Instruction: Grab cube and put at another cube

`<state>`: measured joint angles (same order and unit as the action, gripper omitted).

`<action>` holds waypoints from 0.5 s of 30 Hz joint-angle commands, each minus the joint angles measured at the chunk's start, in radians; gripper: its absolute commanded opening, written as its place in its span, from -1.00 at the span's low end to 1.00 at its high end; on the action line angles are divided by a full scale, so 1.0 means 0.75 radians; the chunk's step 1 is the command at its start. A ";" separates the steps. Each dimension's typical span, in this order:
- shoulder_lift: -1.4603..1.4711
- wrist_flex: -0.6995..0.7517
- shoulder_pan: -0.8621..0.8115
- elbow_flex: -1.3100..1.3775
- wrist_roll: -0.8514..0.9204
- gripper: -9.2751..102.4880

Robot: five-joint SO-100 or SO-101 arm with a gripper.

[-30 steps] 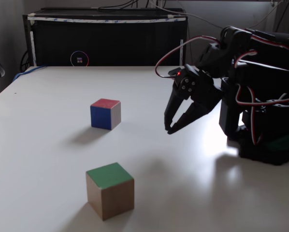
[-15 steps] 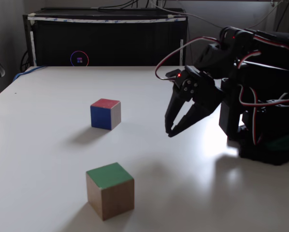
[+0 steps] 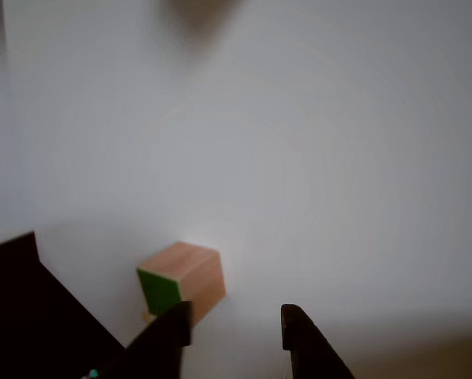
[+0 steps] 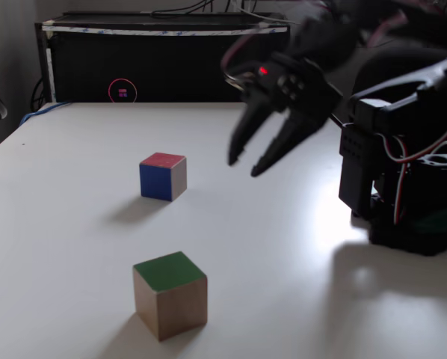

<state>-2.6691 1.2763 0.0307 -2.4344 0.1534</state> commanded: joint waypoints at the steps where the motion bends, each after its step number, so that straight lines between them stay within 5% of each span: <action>1: 0.137 0.035 0.074 0.215 0.025 -0.41; 5: 0.209 0.108 0.180 0.346 0.072 -0.08; 15: 0.671 0.243 0.292 0.804 -0.006 0.04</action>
<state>-2.2519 1.4297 0.2347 -1.9635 0.1672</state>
